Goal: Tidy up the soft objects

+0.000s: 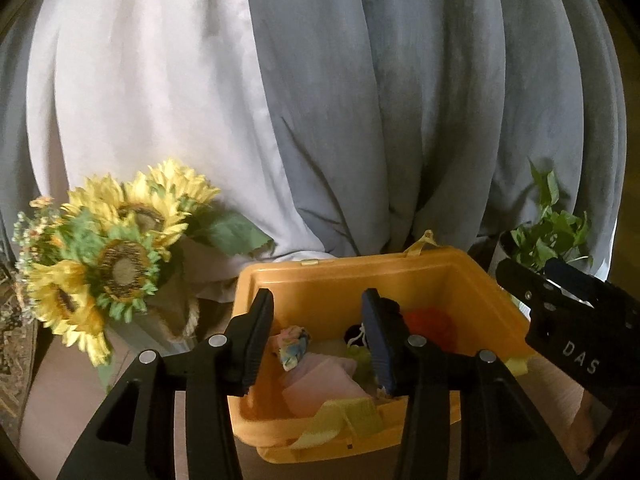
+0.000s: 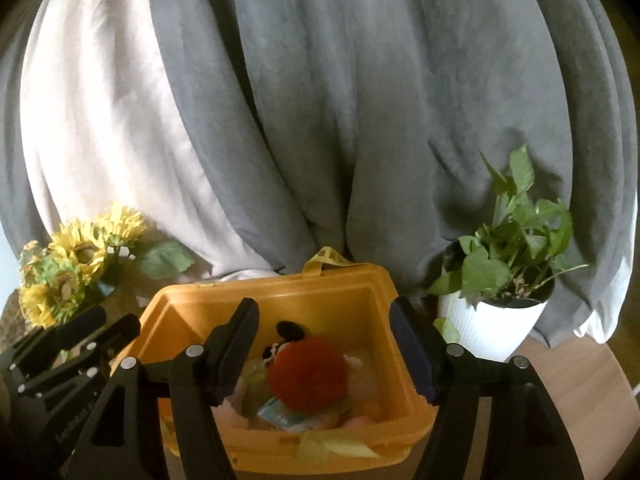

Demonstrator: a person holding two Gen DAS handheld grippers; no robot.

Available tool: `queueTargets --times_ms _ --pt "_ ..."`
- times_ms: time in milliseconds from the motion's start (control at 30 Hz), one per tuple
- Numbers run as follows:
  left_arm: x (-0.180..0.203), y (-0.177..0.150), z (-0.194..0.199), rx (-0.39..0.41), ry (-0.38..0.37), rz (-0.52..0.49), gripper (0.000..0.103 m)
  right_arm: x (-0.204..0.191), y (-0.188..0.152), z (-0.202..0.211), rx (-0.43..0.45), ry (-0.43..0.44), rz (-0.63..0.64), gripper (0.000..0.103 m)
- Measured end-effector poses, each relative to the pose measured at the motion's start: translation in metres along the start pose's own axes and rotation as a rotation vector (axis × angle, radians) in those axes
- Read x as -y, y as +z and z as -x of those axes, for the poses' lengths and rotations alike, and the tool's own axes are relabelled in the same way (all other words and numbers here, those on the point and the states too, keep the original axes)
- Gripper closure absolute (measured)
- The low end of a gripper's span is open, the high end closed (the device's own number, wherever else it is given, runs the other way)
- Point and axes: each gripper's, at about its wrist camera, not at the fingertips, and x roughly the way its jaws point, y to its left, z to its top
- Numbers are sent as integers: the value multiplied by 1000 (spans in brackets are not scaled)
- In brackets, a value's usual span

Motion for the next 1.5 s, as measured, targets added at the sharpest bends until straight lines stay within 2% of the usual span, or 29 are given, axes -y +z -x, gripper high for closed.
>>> queueTargets --times_ms 200,267,467,667,800,967,1133,1500 --pt "-3 -1 39 37 36 4 50 -6 -2 33 27 1 16 34" --pt "-5 -2 55 55 54 10 41 -9 -4 48 41 3 19 34" --pt "-12 -9 95 83 76 13 32 -19 -11 86 68 6 23 34" --pt "-17 -20 130 119 97 -11 15 -27 -23 122 89 -25 25 24" --pt "-20 -28 157 157 116 -32 9 -29 -33 144 101 -66 13 17" --pt "-23 -37 177 163 103 -38 1 -31 -46 174 115 -117 -6 13" --pt "-22 -46 197 163 91 -37 0 -34 -56 199 131 -143 -13 11" --pt "-14 -63 244 168 118 -29 0 -32 -70 246 158 -152 -11 8"
